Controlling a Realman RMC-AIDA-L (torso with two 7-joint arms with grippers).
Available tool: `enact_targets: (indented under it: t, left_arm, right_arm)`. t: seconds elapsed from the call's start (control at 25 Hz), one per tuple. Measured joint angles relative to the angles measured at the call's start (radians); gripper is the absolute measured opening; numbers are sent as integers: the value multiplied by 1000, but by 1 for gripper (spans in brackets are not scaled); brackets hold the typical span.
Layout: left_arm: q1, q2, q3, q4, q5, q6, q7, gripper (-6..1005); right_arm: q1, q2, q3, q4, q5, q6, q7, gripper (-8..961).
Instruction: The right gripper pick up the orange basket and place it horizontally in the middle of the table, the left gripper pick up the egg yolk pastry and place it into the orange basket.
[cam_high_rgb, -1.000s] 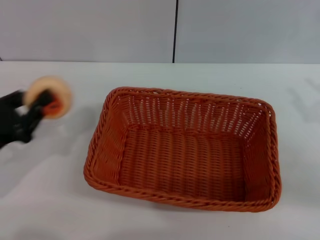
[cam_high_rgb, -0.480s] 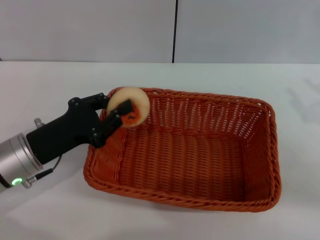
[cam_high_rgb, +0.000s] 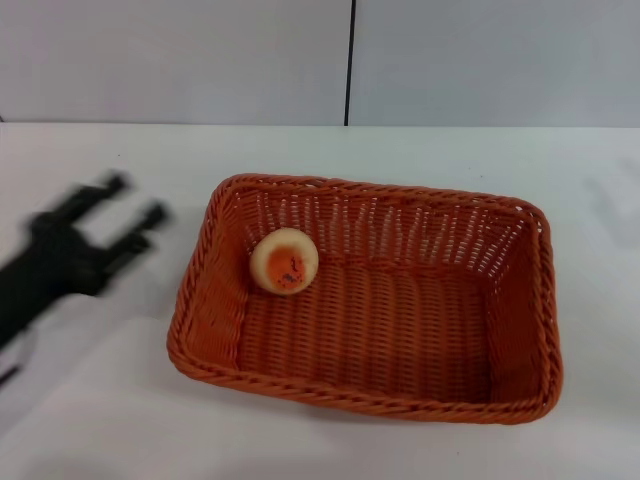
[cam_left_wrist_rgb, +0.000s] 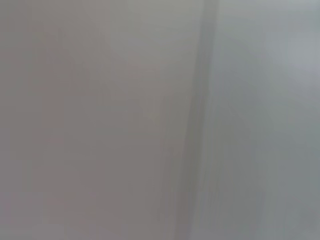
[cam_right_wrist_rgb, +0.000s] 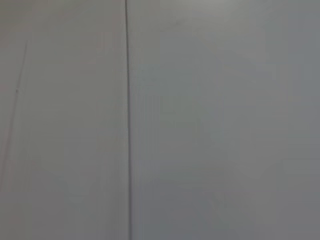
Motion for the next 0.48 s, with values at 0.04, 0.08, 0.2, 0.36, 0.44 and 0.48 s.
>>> enact_targets:
  t: [0.04, 0.08, 0.2, 0.36, 0.44, 0.48]
  left_arm:
    - [22, 0, -42, 9, -10, 0, 2, 579]
    - [45, 1, -91, 19, -23, -1, 4, 666]
    - [108, 1, -220, 39, -62, -1, 8, 755]
    - [158, 1, -331, 41, -97, -1, 27, 844]
    - [167, 2, -353, 40, -101, -1, 37, 844]
    - [167, 2, -353, 40, -101, -1, 37, 844]
  right_arm:
    - [-9, 1, 12, 3, 1, -7, -21, 586]
    - [-22, 4, 46, 27, 1, -26, -81, 586]
    - [-27, 4, 112, 82, 2, -50, -135, 586]
    - [-17, 5, 333, 251, 2, -70, -166, 586]
    - [-16, 5, 356, 274, 2, -70, -183, 586]
    - [-16, 5, 381, 301, 2, -70, -209, 586]
